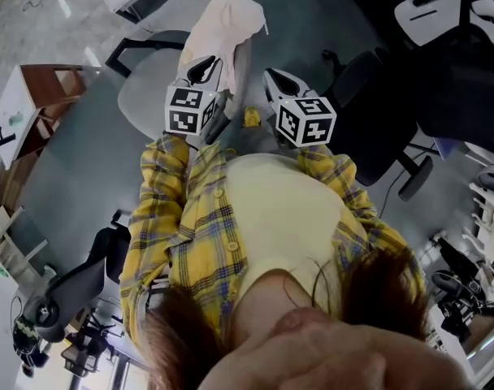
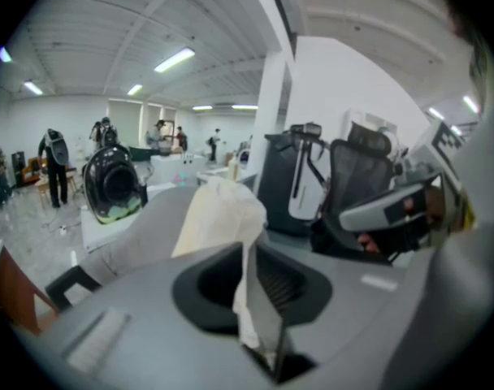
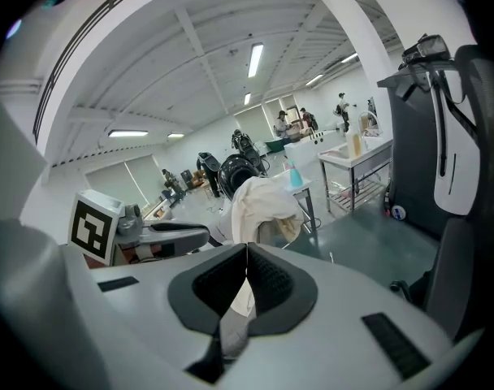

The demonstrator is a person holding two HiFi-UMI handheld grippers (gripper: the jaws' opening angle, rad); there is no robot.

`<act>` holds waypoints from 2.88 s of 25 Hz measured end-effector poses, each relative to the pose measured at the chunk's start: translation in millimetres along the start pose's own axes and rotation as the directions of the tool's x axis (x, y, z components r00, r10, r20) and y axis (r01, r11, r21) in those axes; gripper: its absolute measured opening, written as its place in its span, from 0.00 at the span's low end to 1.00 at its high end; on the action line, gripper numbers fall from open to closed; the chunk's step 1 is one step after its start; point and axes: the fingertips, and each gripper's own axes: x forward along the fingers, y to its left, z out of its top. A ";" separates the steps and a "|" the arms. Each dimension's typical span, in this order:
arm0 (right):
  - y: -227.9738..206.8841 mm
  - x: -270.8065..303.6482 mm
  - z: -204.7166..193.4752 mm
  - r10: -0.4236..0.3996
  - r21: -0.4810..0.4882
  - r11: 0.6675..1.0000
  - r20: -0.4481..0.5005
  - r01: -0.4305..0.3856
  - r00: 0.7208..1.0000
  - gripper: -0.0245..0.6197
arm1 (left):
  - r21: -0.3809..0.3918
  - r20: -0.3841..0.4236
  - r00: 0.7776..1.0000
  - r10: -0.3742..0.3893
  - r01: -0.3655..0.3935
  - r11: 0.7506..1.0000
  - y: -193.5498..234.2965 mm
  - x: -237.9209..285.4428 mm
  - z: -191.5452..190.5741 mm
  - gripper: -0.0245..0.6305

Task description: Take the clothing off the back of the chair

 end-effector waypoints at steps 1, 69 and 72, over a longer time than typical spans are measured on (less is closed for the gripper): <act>-2.6 2.2 1.0 0.002 -0.002 1.000 -0.005 -0.002 1.000 0.06 | -0.001 -0.006 1.000 0.002 -0.002 1.000 2.5 4.3 -0.2 0.13; -41.9 46.7 18.3 0.026 0.016 1.000 -0.069 -0.025 0.997 0.06 | 0.205 -0.141 0.976 -0.168 0.195 0.959 41.5 99.8 13.3 0.26; -37.3 43.7 18.7 0.019 0.015 1.000 -0.058 -0.018 0.998 0.06 | 0.203 -0.151 0.980 -0.130 0.160 0.966 43.2 96.9 13.9 0.21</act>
